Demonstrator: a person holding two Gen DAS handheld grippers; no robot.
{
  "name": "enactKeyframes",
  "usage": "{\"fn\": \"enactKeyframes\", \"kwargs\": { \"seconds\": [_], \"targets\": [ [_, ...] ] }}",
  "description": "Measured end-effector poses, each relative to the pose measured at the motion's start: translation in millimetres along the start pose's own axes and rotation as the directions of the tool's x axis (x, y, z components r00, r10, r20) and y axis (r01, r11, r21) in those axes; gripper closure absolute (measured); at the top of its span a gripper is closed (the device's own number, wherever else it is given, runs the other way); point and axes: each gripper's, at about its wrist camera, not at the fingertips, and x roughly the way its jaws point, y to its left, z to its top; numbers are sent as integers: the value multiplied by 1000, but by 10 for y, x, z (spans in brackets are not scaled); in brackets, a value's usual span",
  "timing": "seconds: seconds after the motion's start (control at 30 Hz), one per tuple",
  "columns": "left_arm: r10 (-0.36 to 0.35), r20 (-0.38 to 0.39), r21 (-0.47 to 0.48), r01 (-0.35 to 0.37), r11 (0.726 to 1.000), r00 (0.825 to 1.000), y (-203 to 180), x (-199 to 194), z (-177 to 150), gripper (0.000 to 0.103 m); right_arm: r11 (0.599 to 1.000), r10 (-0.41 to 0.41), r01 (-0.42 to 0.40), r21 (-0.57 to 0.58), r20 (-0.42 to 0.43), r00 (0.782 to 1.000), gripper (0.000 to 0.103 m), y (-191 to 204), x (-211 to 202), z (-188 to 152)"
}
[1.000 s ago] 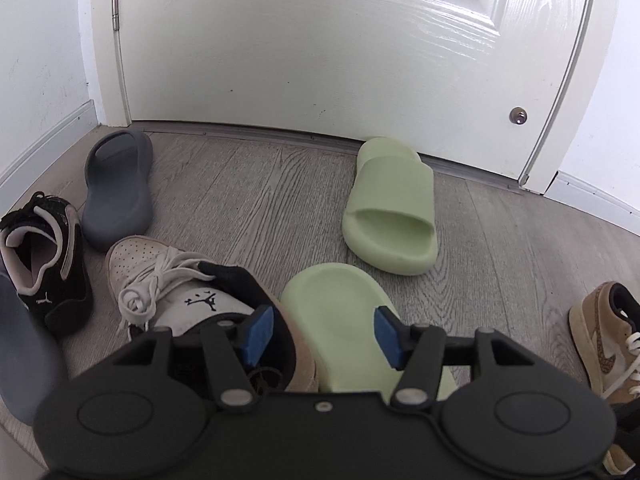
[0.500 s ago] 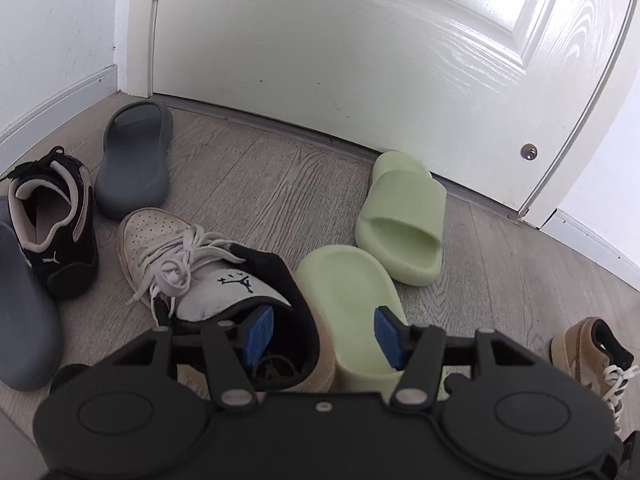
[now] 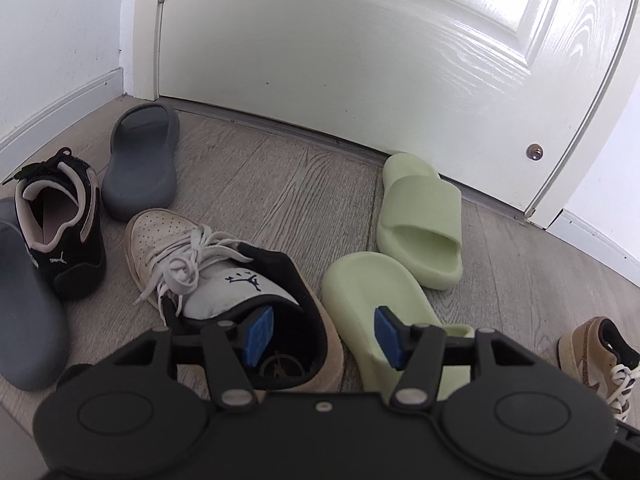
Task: Organize scattered shoes
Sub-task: 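Grasp the slide's strap with the right tool while the left tool releases it, then set the slide beside the first slide with the right tool and open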
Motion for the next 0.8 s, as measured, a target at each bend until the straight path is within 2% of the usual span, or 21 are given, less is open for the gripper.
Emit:
{"fn": "enactKeyframes", "kwargs": {
  "seconds": [0.1, 0.2, 0.33, 0.43, 0.53, 0.63, 0.7, 0.8],
  "targets": [
    [-8, 0, -11, 8, 1000, 1000, 18, -1, 7, 46, 1000, 3, -3, 16, 7, 1000, 88, 17, -117, 43],
    [-13, 0, -20, 13, 1000, 1000, 31, 0, 11, 46, 1000, 27, -27, 9, -30, 999, 89, 46, -216, 42],
    [-17, 2, -24, 17, 1000, 1000, 44, -8, 12, 46, 993, 120, -120, 1, -58, 991, 89, 131, -351, 78],
    [-17, 3, -22, 17, 1000, 1000, 40, -6, 8, 46, 988, 156, -156, 8, -11, 988, 89, 211, -383, 162],
    [-12, 5, -13, 12, 1000, 1000, 28, 6, -1, 46, 980, 189, -193, 47, 88, 978, 89, 288, -356, 370],
    [-4, 7, -1, 4, 1000, 1000, 6, 20, -12, 46, 978, 186, -200, 56, 194, 963, 89, 354, -311, 635],
    [3, 11, 8, -3, 1000, 1000, -11, 28, -20, 46, 979, 173, -194, 67, 235, 956, 89, 390, -238, 803],
    [15, 17, 26, -15, 1000, 1000, -44, 36, -38, 46, 990, 126, -137, 18, 284, 951, 89, 510, -66, 1044]
  ]
}}
